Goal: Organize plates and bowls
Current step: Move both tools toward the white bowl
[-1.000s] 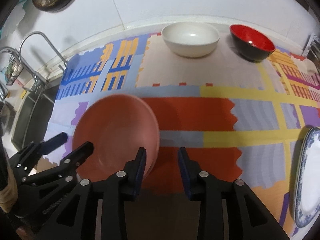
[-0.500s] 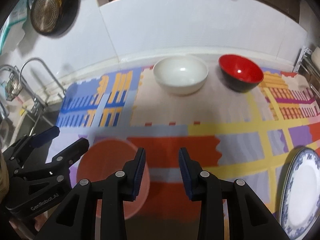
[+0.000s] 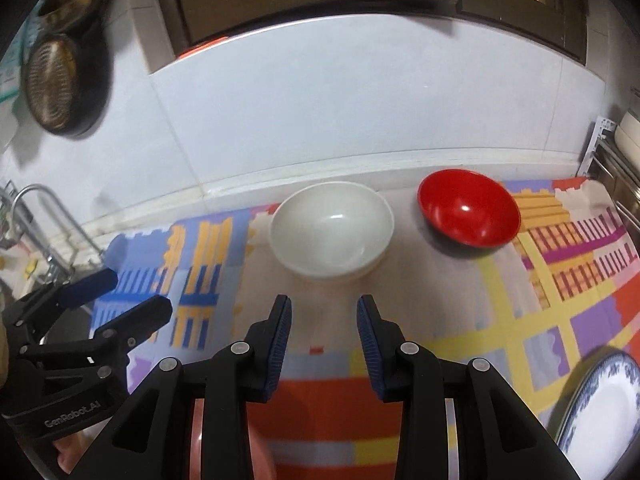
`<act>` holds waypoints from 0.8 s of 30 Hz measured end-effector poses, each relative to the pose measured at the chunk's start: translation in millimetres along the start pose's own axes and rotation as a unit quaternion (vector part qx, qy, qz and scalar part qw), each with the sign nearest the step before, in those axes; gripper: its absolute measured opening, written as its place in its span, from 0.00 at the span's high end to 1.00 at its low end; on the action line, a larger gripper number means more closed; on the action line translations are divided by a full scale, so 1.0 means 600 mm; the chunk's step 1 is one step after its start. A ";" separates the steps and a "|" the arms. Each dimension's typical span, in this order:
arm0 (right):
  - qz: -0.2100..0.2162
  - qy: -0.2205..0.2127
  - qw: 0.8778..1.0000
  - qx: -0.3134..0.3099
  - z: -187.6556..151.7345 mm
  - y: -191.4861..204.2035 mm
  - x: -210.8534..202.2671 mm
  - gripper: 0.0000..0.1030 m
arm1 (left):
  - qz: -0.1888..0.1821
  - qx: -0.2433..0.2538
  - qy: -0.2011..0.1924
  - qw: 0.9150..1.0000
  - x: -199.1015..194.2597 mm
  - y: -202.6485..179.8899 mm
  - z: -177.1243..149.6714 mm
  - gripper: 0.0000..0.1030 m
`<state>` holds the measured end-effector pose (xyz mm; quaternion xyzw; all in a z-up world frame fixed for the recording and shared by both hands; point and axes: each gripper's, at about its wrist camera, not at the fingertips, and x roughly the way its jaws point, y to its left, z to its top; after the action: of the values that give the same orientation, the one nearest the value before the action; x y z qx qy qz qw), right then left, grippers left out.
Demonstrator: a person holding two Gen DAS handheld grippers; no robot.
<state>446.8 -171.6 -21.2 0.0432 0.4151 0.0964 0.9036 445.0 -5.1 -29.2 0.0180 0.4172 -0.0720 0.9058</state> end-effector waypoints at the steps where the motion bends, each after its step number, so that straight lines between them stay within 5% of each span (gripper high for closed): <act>1: -0.003 0.001 1.000 0.002 0.005 -0.003 0.008 0.66 | 0.002 0.002 0.000 1.000 0.006 0.001 0.004 0.26; 24: -0.028 0.048 0.997 0.058 0.055 -0.064 0.165 0.66 | -0.021 0.046 0.064 0.997 0.209 -0.028 0.099 0.44</act>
<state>540.2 -188.2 -78.9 0.0791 0.4642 0.0486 0.8809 567.7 -41.9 -85.2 0.0552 0.4712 -0.1088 0.8735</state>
